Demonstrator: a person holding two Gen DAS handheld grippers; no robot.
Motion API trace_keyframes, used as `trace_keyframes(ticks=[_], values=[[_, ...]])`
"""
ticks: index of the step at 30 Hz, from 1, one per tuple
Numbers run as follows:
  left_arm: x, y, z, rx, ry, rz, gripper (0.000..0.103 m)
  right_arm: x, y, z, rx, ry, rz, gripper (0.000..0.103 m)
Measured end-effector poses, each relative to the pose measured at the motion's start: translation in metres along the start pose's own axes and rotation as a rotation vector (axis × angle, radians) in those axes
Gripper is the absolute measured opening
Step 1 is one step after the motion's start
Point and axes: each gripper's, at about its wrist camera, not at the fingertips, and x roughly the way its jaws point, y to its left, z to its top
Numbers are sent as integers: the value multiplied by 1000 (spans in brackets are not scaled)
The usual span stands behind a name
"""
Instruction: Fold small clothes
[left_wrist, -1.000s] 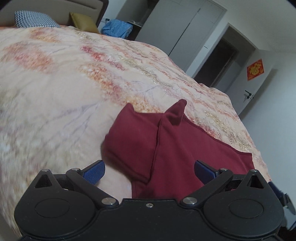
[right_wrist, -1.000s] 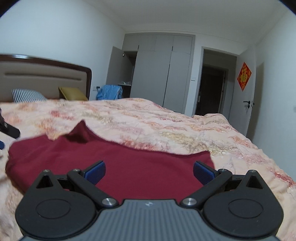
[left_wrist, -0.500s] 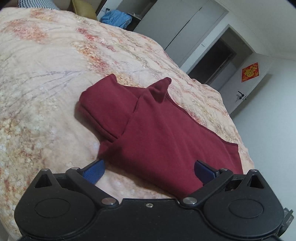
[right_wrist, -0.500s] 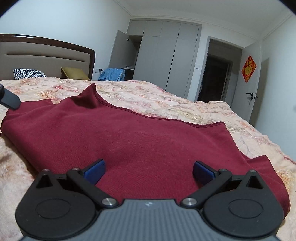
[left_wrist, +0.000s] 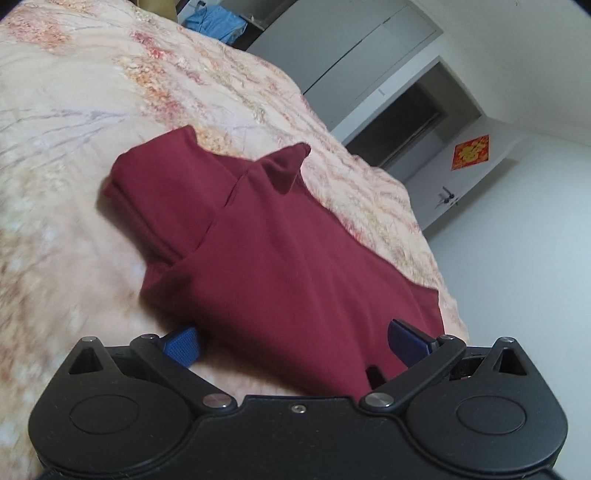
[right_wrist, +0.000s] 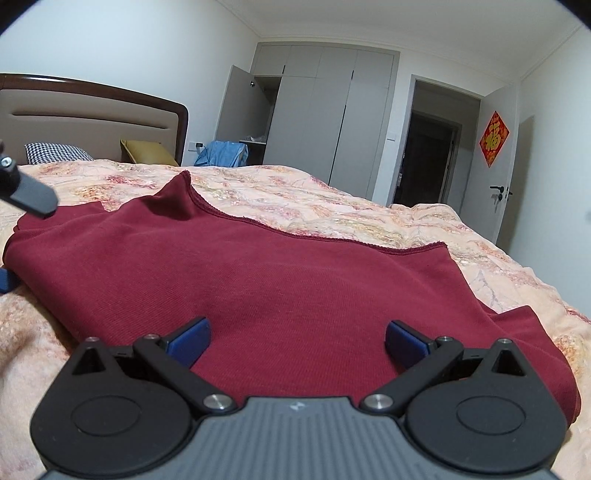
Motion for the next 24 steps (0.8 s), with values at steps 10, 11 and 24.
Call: trace_keyframes(ticks=[10, 11, 24], values=[[35, 13, 22, -42, -104, 74, 83, -1, -1, 0, 1, -3, -1, 103], [34, 14, 21, -37, -113, 82, 80, -1, -1, -1, 0, -4, -2, 103], [29, 24, 19, -44, -138, 110, 60, 0, -1, -1, -1, -5, -2, 103]])
